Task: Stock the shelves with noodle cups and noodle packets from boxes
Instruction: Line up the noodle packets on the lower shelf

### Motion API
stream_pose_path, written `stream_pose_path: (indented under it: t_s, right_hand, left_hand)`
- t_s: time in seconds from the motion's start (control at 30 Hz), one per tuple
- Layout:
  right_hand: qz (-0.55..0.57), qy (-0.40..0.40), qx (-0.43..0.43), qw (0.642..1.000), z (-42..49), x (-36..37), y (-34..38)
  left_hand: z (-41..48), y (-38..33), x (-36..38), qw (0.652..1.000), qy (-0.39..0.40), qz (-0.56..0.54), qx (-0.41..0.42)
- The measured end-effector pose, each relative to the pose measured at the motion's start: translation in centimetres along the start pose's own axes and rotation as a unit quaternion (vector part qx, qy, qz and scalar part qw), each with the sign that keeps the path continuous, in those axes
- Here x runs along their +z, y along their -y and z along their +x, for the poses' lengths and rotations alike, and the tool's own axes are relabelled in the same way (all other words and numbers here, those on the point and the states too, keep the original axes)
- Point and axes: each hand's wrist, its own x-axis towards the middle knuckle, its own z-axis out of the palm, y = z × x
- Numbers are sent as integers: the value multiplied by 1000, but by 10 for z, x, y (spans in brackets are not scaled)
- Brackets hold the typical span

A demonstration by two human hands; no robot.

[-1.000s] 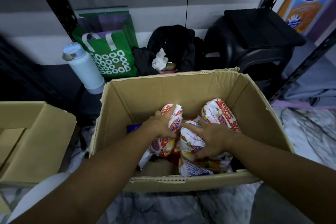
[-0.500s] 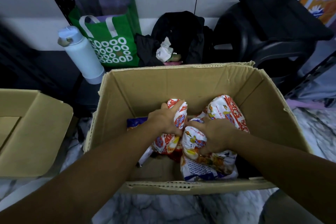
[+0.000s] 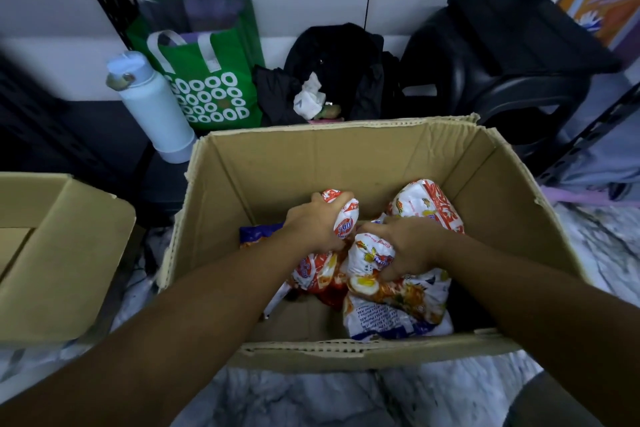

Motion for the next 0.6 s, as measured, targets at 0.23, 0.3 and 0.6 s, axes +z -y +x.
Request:
stream_pose_path:
  t_s: [0.23,0.3,0.6]
  right_hand:
    - [43,-67,-5,997,-42,-24,3]
    - [59,-107,-7,992,-64,-43,4]
    - [13,-247,-7,969,-164,-177,17]
  left_hand:
    - [-46,9,-53,999,-24,13,35]
    - [-63,7,-81,997,-39,25,60]
    - [-142,-20,-238,974,-136,67,167]
